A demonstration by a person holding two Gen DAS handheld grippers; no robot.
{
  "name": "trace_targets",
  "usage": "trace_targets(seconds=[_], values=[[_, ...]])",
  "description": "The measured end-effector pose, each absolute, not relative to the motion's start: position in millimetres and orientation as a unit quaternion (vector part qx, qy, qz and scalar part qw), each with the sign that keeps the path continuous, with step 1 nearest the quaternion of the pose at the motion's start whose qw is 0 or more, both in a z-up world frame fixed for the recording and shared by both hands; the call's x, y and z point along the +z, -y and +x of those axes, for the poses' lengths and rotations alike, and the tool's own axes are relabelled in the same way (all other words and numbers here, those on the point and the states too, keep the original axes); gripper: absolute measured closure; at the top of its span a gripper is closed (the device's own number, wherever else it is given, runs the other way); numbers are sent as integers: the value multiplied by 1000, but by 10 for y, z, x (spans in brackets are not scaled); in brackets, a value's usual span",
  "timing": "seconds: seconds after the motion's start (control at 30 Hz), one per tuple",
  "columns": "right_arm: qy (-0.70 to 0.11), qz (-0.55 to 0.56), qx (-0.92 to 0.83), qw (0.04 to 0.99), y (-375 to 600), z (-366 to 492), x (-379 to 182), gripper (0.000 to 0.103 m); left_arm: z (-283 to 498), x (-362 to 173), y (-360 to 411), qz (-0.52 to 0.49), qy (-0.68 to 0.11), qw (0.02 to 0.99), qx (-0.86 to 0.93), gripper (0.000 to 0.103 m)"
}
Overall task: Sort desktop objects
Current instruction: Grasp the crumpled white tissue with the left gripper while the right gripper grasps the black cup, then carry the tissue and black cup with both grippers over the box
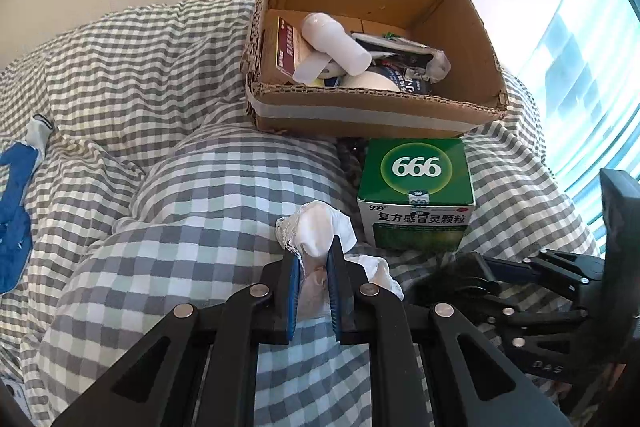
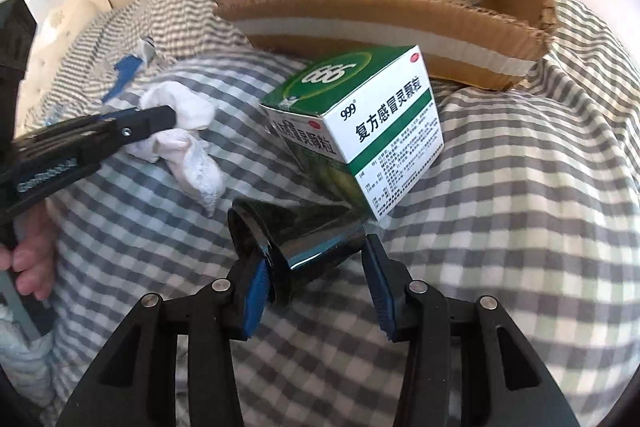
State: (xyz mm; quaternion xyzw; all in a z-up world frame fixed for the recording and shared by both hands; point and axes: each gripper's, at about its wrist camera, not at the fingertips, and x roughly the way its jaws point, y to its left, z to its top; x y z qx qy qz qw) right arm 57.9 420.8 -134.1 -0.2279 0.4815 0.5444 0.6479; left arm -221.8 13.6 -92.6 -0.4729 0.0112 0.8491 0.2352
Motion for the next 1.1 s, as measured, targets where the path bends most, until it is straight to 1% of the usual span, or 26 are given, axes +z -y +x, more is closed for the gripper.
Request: trace_targets(seconds=[0.3, 0.47, 0.67, 0.9, 1.1], values=[[-489, -182, 566, 638, -4013, 494, -1134, 60, -2082, -673, -210, -446, -27, 241, 862, 90], [-471, -174, 573, 648, -3983, 470, -949, 63, -2095, -526, -321, -431, -40, 246, 867, 90], [-456, -170, 571, 661, -4026, 563, -823, 63, -2159, -338, -459, -410, -51, 257, 874, 90], [-444, -146, 576, 671, -4054, 772, -617, 63, -2351, -109, -625, -388, -61, 266, 881, 90], [-400, -141, 577, 698, -4236, 1052, -235, 63, -2683, 166, -776, -363, -49, 268, 891, 90]])
